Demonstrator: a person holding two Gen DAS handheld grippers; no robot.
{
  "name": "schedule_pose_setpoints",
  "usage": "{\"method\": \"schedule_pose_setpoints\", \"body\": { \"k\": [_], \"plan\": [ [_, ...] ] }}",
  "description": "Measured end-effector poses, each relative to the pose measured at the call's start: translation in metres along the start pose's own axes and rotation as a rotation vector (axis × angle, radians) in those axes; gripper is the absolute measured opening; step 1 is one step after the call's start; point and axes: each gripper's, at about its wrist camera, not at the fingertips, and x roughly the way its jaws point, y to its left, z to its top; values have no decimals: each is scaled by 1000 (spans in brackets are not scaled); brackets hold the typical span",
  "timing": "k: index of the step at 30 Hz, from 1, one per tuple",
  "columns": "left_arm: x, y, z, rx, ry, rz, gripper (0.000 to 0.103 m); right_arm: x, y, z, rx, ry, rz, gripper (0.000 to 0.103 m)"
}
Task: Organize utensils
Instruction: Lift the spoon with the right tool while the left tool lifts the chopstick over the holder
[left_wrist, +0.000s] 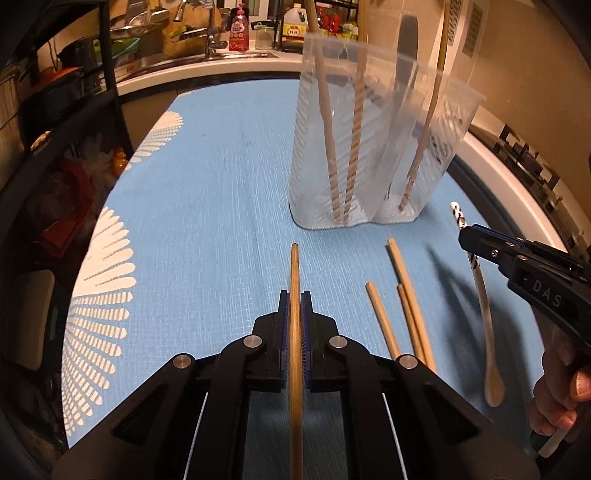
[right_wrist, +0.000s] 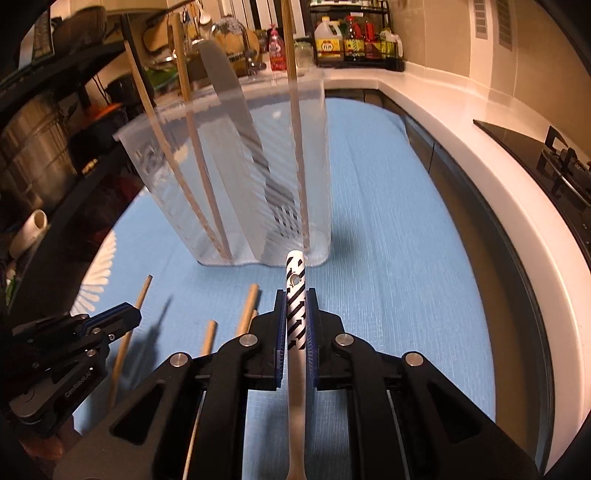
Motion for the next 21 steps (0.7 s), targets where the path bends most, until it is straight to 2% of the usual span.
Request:
{"method": "schedule_pose_setpoints", "body": {
  "k": [21],
  "plan": [
    [-75,-11,28,34,-118,-28,6,-89,16,23,-75,-194,7,10]
  ]
}}
